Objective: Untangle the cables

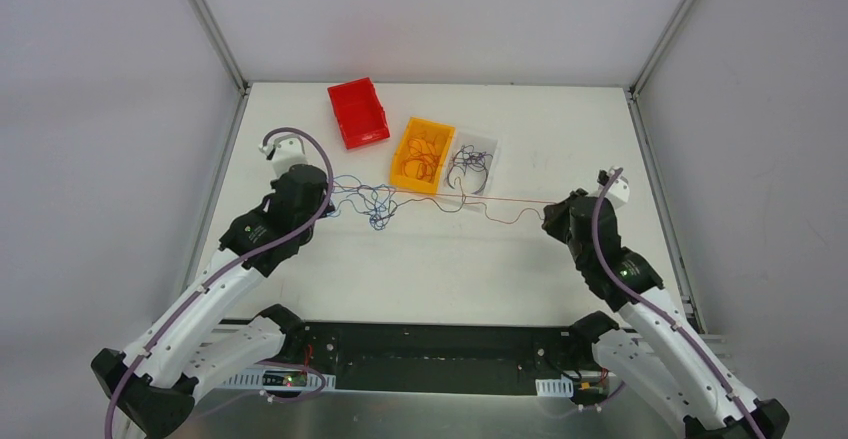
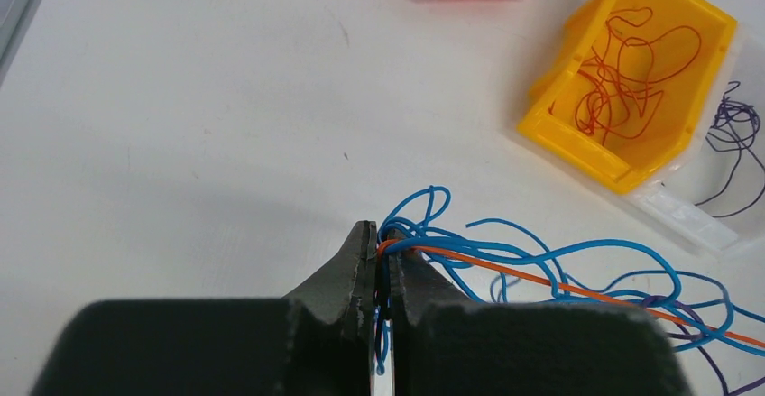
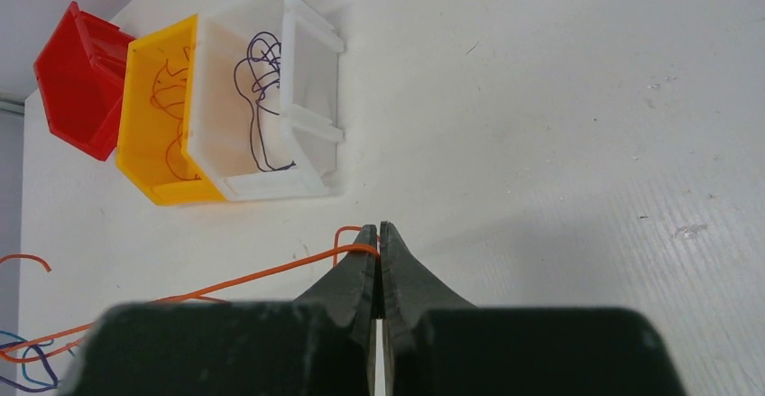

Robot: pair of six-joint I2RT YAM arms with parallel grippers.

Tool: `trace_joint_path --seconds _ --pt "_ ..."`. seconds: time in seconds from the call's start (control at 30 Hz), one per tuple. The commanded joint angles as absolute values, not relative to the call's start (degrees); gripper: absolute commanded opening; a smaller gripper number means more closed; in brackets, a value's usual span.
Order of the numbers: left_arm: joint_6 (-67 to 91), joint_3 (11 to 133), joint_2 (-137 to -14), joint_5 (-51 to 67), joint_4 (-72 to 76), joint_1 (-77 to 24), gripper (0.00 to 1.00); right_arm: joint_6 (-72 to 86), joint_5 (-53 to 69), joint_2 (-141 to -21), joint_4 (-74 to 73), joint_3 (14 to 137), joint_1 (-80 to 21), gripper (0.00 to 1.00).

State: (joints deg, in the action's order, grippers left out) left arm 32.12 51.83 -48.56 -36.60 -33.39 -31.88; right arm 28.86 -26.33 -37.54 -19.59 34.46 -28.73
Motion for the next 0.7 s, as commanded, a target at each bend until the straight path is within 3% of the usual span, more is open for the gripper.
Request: trace_joint_path --seconds 0.0,0.03,0.1,0.17,0.43,0.67 --pt "31.06 53.8 -48.5 -51.05 -38.5 -29.45 0.19 24.78 -28.85 -36.4 -24.57 37.52 -24.57 0.0" --pt "30.61 53.91 -48.82 -50.03 -38.5 -29.44 0.4 22.77 -24.92 -36.09 -23.13 37.95 -24.57 0.0" --pt "29.71 54.42 -49.67 -46.83 -38.42 -29.46 0.7 20.44 -18.49 -36.33 -21.94 40.77 -24.62 0.0" --pt "29.0 55.01 -50.61 -44.49 -38.41 -29.44 0.79 18.57 -13.81 -38.26 -22.37 44.82 -24.67 0.0" --pt "20.99 55.81 -52.09 -20.58 -32.59 -29.44 0.92 13.56 9.99 -49.76 -26.76 64.49 -25.13 0.0" --pt "17.05 47.86 -46.61 13.14 -6.42 -29.49 0.97 15.98 21.11 -56.52 -25.57 77.36 -26.01 0.0"
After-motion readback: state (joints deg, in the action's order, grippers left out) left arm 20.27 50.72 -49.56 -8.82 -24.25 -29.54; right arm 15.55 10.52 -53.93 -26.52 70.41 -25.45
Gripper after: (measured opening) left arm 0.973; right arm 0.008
